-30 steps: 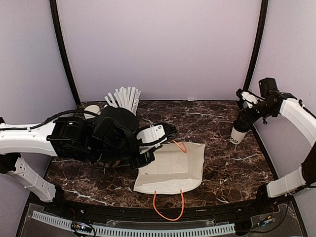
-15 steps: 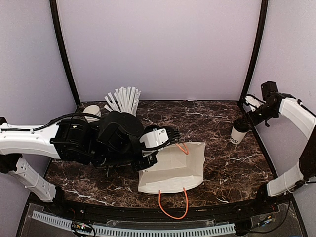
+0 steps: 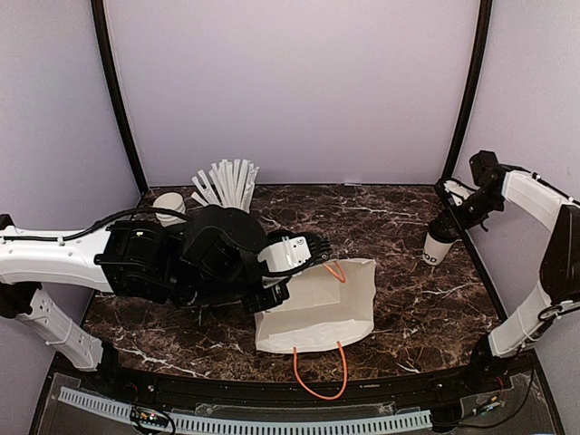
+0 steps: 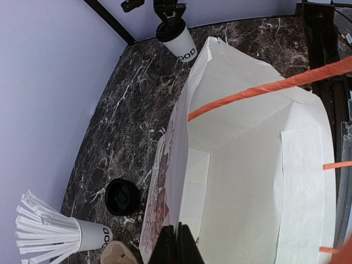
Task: Pack the takeout coffee
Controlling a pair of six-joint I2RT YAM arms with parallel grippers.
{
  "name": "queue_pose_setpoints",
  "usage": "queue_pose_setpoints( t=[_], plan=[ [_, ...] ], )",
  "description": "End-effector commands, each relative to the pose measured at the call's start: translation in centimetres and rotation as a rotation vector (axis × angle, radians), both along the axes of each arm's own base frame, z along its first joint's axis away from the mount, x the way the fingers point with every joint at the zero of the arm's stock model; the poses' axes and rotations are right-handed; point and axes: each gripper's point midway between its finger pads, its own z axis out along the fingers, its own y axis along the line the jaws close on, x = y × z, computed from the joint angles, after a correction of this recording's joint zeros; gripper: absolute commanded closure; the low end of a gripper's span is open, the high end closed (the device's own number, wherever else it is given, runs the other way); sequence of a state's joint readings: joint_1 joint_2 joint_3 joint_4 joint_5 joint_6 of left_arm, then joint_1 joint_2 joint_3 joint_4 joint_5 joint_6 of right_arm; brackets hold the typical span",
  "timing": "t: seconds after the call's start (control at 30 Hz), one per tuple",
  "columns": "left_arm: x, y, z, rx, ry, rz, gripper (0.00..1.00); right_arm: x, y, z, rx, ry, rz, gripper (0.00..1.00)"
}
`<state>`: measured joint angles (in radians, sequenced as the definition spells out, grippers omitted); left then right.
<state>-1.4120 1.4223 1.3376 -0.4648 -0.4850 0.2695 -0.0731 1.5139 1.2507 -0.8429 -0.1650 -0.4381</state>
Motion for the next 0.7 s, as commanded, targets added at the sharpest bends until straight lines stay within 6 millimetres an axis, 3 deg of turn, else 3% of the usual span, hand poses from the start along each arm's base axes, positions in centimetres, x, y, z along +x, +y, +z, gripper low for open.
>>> queue_pose_setpoints(
  t=[0.0, 0.67],
  plan=[
    [0.0, 0.2, 0.1, -0.001, -0.016, 0.003, 1.00, 1.0, 0.0, 0.9, 0.021, -0.014, -0.009, 0.20],
    [0.1, 0.4, -0.1, 0.003, -0.019, 0.011, 1.00, 2.3, -0.2, -0.4, 0.021, 0.043, -0.020, 0.16]
  ],
)
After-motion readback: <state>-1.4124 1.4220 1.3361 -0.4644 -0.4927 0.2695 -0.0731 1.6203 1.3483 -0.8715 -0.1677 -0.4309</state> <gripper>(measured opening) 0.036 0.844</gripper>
